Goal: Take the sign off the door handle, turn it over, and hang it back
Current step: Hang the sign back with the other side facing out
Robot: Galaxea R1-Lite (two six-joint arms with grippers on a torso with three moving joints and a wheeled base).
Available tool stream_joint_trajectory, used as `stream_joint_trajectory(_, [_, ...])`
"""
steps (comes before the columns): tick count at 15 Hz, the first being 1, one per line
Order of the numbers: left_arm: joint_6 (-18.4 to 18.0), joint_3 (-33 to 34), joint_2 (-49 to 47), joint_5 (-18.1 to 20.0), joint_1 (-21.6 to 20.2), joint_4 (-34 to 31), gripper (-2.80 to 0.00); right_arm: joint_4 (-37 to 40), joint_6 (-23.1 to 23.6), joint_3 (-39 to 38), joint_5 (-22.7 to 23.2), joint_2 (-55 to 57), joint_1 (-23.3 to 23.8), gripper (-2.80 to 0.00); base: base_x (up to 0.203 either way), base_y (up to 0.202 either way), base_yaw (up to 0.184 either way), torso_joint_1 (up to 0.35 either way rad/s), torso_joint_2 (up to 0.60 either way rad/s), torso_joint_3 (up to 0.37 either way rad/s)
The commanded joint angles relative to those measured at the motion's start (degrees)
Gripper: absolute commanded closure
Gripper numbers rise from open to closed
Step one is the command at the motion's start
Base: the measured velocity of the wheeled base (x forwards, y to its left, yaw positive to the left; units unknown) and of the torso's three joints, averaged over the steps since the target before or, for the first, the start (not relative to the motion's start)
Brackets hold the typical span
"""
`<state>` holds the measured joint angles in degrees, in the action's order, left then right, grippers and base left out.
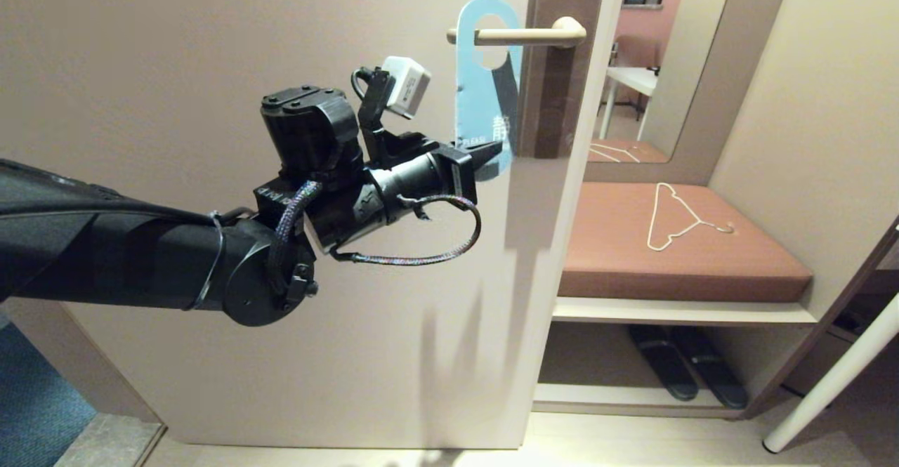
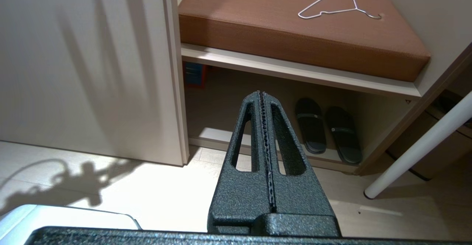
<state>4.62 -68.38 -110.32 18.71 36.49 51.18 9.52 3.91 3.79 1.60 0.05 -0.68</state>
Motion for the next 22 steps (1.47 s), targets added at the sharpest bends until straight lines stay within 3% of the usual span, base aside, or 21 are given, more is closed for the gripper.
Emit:
stream_joint_trajectory(1, [0.0, 0.0, -0.2, 0.1, 0.1, 0.4, -2.8, 0.1, 0.0, 0.0, 0.1, 0.0, 0.0, 0.0, 0.0, 0.0, 0.0, 0.0, 0.0, 0.0])
stream_joint_trajectory(14, [0.7, 0.8, 2.1, -0.4, -1.0, 0.6, -2.8, 0.1, 0.0, 0.0, 0.1, 0.0, 0.0, 0.0, 0.0, 0.0, 0.0, 0.0, 0.0, 0.0])
stream_joint_trajectory(22, [0.7, 8.8, 9.1, -0.5, -3.0, 0.7, -2.8, 0.1, 0.0, 0.0, 0.1, 0.0, 0.0, 0.0, 0.0, 0.0, 0.0, 0.0, 0.0, 0.0])
